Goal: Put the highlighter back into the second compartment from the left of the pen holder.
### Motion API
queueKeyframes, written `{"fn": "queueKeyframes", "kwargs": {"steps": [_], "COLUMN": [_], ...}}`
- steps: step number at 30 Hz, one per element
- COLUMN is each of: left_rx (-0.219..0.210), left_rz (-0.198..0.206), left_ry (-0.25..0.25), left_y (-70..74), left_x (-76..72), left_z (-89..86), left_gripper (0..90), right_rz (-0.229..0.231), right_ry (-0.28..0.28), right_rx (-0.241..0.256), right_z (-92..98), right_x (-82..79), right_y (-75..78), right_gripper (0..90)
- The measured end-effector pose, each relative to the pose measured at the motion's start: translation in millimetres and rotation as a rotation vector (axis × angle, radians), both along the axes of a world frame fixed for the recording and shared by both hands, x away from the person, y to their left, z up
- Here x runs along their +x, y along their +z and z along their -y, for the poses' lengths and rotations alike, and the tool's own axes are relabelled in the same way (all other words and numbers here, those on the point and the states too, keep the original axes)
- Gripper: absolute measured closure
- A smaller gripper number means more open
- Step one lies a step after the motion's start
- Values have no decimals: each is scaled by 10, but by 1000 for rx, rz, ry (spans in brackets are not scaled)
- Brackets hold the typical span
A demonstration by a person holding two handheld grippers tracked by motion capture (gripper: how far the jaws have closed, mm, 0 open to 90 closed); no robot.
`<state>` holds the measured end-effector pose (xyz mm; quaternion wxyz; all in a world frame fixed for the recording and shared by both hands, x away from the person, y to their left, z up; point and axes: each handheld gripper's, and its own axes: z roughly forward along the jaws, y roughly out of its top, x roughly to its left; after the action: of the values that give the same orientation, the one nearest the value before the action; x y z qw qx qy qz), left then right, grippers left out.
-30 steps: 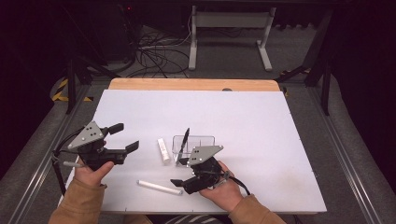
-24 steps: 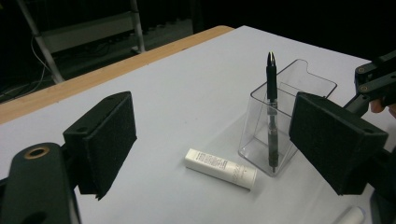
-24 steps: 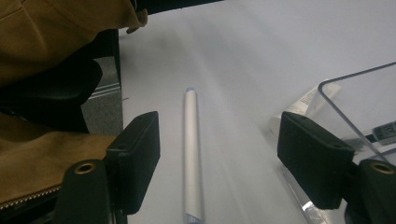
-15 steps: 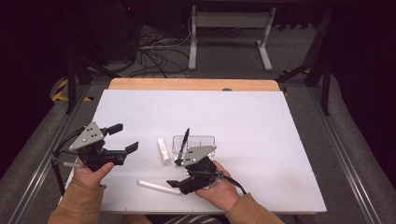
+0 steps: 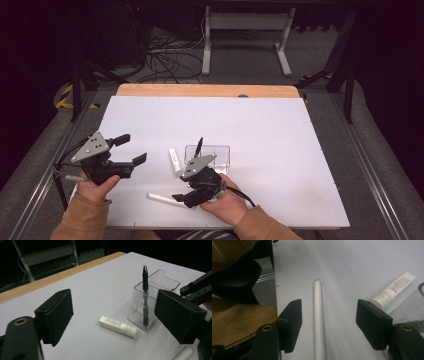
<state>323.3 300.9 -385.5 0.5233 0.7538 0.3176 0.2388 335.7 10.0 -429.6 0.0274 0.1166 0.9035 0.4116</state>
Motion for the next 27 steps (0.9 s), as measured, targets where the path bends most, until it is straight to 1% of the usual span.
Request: {"fn": "queueKeyframes", "kwargs": {"steps": [2, 5, 6, 7, 9, 11, 15, 17, 18, 19, 20, 23, 24, 25, 27], "left_rx": [-6, -4, 4, -10, 0, 0, -6, -3, -1, -3, 12, 14, 15, 5, 5], "left_rz": [-9, -13, -10, -18, -12, -12, -17, -18, -18, -20, -7, -6, -8, -18, -18], "left_ry": [2, 3, 3, 4, 5, 5, 4, 5, 5, 4, 5, 6, 5, 3, 4], "left_y": [-7, -10, -10, -17, -16, -15, -18, -21, -22, -24, -21, -22, -23, -26, -27], "left_x": [0, 7, 12, 9, 16, 16, 15, 17, 18, 18, 26, 28, 28, 25, 27], "left_z": [3, 1, -2, 8, 2, 2, -4, -9, -9, -7, -15, -9, -7, 0, 0], "left_gripper": [162, 162, 162, 162, 162, 162, 162, 162, 162, 162, 162, 162, 162, 162, 162], "right_rz": [-9, -27, -33, -36, -41, -44, -29, -15, -15, -18, -17, -11, -12, -9, -5], "right_ry": [1, 6, 9, 9, 14, 20, 32, 39, 41, 42, 43, 47, 47, 50, 51], "right_rx": [-9, -28, -34, -41, -56, -72, -108, -129, -137, -142, -144, -159, -162, -166, -175], "right_z": [-42, -98, -120, -144, -197, -251, -338, -375, -393, -405, -414, -447, -460, -470, -492], "right_x": [3, 16, 20, 21, 20, 16, 4, 3, 3, 5, 8, 10, 6, 5, 0], "right_y": [-22, -51, -59, -66, -80, -95, -114, -128, -140, -149, -157, -181, -189, -194, -206], "right_gripper": [414, 446, 455, 458, 466, 475, 501, 511, 511, 512, 515, 525, 531, 537, 545]}}
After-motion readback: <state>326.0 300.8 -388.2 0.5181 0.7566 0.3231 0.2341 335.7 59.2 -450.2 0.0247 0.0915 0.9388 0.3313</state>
